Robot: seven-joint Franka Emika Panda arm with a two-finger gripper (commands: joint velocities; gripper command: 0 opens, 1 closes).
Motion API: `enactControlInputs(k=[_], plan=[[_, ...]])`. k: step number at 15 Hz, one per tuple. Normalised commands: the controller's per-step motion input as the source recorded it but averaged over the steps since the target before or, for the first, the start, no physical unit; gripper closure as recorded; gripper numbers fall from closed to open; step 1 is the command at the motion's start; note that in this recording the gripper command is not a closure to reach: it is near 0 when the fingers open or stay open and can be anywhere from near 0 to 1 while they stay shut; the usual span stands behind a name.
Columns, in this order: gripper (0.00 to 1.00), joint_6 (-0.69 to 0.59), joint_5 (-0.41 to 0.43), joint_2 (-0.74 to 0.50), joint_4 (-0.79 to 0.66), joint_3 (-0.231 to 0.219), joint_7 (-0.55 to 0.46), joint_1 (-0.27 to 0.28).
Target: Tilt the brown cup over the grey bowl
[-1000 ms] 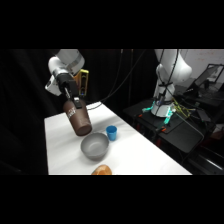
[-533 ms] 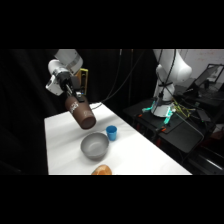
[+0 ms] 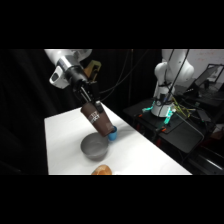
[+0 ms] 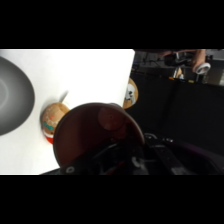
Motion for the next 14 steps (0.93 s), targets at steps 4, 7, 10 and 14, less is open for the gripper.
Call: enactControlInputs(k=[4,7,10,14], plan=[[0.14,0.72,-0.552,-0.75,-0.96,0.140,0.32,0.277],[0.14,0.92,-0.481,-0.46,-0.86,0.190,0.44,0.231],[0.14,0.92,-0.503,-0.22,-0.67,0.138,0.59,0.167],[0.14,0.59,-0.561,-0.04,-0.38,0.033,0.74,0.082]])
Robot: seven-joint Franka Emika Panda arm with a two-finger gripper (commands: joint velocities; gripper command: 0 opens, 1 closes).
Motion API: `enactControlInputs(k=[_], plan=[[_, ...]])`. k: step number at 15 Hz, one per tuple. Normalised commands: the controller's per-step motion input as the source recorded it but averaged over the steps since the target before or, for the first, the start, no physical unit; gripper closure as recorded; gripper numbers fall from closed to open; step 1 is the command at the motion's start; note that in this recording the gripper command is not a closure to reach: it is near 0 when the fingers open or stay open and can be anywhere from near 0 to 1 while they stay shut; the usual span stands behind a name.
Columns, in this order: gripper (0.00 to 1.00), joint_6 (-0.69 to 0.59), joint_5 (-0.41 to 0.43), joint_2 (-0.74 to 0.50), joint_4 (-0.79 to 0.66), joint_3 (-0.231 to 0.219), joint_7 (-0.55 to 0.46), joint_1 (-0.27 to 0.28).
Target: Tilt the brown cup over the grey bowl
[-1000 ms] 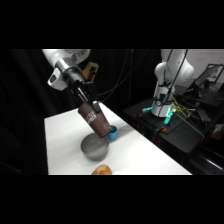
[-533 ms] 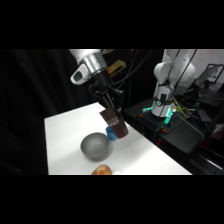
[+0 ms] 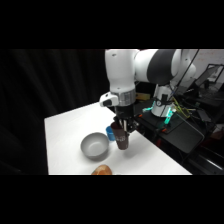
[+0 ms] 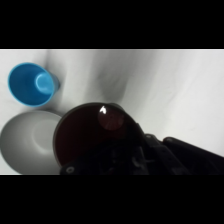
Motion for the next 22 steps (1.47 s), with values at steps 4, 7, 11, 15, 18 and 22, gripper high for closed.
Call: enactControlInputs(k=[4,7,11,15,18,22], plan=[[0.14,0.24,-0.412,0.11,-0.09,-0.035,0.60,0.057],[0.14,0.29,-0.213,0.20,0.01,-0.082,0.42,0.062],[0.14,0.30,-0.161,0.18,0.01,-0.132,0.34,0.104],[0.00,0.13,-0.134,-0.01,-0.01,-0.140,0.30,0.155],[0.00,-0.06,-0.082,-0.20,-0.06,-0.045,0.11,0.123],[0.00,-0.37,-0.037,-0.42,-0.07,0.053,-0.12,0.070]])
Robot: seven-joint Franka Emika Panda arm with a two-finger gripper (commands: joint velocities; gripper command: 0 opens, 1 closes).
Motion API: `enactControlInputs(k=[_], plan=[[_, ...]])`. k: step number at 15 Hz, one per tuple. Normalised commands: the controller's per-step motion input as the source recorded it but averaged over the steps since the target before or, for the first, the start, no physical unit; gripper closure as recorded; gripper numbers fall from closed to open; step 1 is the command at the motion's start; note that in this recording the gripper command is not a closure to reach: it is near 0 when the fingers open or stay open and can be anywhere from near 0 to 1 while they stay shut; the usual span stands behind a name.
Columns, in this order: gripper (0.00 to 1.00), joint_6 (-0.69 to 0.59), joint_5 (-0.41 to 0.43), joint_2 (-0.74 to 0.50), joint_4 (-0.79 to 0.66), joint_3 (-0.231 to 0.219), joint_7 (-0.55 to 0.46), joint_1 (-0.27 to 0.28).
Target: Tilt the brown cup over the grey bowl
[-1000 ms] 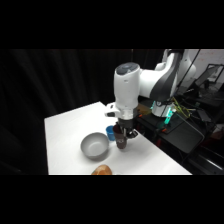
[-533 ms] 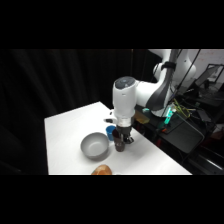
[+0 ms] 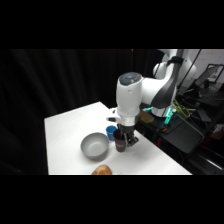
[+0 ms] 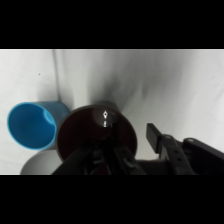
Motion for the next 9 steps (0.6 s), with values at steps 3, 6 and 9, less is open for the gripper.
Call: enactControlInputs(k=[3,6,9], plan=[[0.00,-0.58,0.064,-0.59,0.00,0.094,-0.28,-0.032],[0.00,-0.60,0.027,-0.59,0.12,0.052,-0.28,-0.117],[0.00,-0.31,-0.052,-0.43,0.09,0.030,-0.27,-0.163]])
